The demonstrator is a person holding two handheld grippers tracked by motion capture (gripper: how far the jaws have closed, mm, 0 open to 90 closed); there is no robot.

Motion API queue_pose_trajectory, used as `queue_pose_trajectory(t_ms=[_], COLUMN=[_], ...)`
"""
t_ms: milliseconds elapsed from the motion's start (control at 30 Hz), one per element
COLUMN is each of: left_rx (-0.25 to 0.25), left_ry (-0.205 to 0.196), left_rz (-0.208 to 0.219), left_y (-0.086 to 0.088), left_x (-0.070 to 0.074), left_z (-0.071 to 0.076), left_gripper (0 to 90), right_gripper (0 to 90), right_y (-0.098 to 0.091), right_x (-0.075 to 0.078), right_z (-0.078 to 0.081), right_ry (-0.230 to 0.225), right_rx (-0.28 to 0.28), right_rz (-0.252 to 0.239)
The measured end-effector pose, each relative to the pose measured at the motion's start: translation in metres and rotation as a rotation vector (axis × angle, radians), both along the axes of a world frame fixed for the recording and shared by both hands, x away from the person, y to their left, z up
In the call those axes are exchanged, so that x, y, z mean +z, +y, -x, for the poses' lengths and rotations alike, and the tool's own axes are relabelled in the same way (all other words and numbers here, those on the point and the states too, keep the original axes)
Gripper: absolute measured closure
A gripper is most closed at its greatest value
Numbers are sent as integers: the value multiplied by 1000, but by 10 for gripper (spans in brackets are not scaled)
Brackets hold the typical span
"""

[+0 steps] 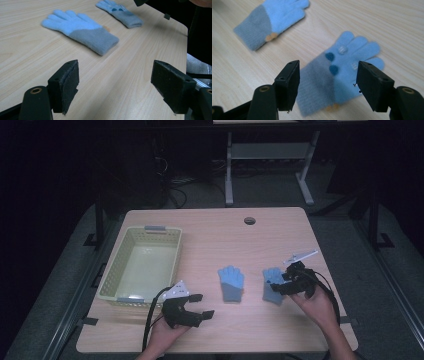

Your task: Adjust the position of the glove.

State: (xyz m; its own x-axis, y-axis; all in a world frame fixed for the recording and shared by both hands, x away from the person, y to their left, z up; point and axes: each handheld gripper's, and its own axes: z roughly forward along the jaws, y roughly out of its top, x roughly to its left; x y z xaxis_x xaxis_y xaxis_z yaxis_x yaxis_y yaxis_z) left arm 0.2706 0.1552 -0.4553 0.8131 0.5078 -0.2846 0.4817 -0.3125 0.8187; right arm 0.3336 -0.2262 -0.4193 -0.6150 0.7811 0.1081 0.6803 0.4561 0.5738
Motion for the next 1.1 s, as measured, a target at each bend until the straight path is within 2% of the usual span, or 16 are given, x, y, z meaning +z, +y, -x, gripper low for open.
queue_pose_trajectory(t_ms=[333,567,700,867,1000,1033,1100], left_rx=[-2,-5,-4,-3,-6,-7,-8], left_ry=[5,7,7,10,10,10,9], left_rz=[-2,-7,-4,-5,-5,-6,-9], left_y=[-1,-2,-1,-1,-1,-1,-2], left_x=[-1,-1,-1,-1,-1,-1,-2], left_z=[1,0,0,0,1,1,1], left_gripper=[223,223,225,225,227,228,227], right_gripper=[410,488,536,588,676,727,746], right_y=[4,10,13,20,23,23,22], right_x=[-12,-24,-27,-28,-27,-27,-27], right_z=[-11,-20,-21,-18,-17,-18,-18], right_ry=[43,101,93,73,72,75,75], right_rx=[-2,6,-2,-11,-12,-19,-21], right_rz=[46,91,116,170,183,181,183])
